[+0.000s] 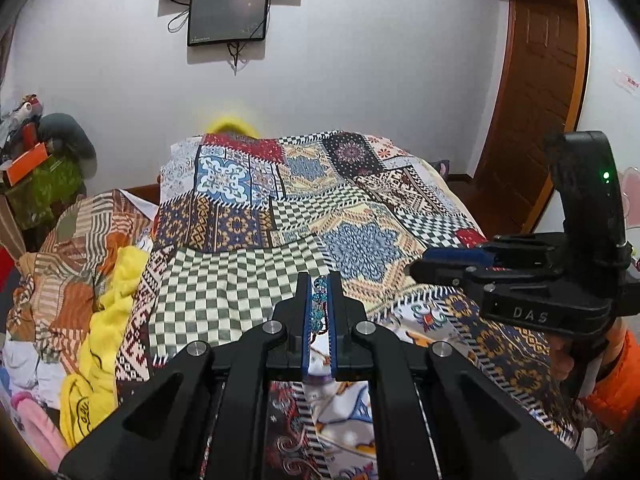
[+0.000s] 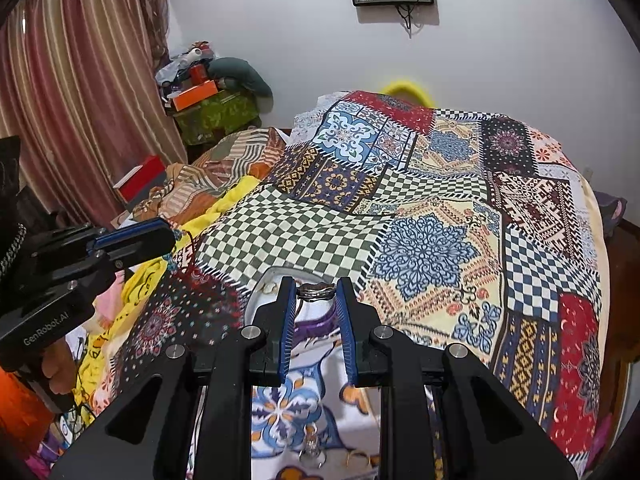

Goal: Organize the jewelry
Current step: 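Carry the silver ring and blue strand over the purple tin with both tools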

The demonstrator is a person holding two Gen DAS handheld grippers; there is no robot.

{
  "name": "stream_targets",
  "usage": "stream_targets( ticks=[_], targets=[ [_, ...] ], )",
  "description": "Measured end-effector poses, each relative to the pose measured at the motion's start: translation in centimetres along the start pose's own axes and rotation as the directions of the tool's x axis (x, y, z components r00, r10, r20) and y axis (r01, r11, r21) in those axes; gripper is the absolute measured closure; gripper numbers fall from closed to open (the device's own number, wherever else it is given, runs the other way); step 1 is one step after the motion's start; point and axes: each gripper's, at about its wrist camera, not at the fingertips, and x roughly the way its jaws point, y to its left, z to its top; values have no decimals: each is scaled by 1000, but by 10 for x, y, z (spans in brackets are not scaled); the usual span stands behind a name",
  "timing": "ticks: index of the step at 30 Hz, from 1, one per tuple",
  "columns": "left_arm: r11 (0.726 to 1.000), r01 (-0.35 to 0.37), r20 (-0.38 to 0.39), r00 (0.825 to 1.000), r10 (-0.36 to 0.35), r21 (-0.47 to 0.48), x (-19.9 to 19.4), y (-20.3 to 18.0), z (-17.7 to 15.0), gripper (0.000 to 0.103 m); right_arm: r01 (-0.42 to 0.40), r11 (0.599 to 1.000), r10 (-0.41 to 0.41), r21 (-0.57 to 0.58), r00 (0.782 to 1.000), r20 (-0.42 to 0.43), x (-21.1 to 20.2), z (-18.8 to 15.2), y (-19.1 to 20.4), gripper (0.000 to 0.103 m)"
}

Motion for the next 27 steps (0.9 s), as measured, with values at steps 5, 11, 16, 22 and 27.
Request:
stream_targets(
  ticks=[5, 11, 16, 22, 27],
  targets=[
    [1000, 6, 4, 1000, -6, -3, 13, 6, 8, 98, 4, 1000, -4, -5, 1000, 0, 9, 9, -3, 84],
    [1000, 26, -17, 1000, -26, -14, 32, 8, 10, 98, 3, 1000, -3, -11, 1000, -8, 20, 15, -6, 84],
    [999, 44, -50, 998, -46, -32, 49, 8, 5, 98, 2, 1000, -3, -19, 1000, -26, 30, 17, -6, 84],
    [998, 52, -104, 993, -56, -43, 70, 11, -8, 98, 3, 1000, -4, -28, 999, -48, 39, 14, -7, 84],
    [998, 50, -149, 987, -56, -41, 85, 14, -21, 98, 2, 999, -4, -33, 998, -64, 45, 12, -6, 84]
  ],
)
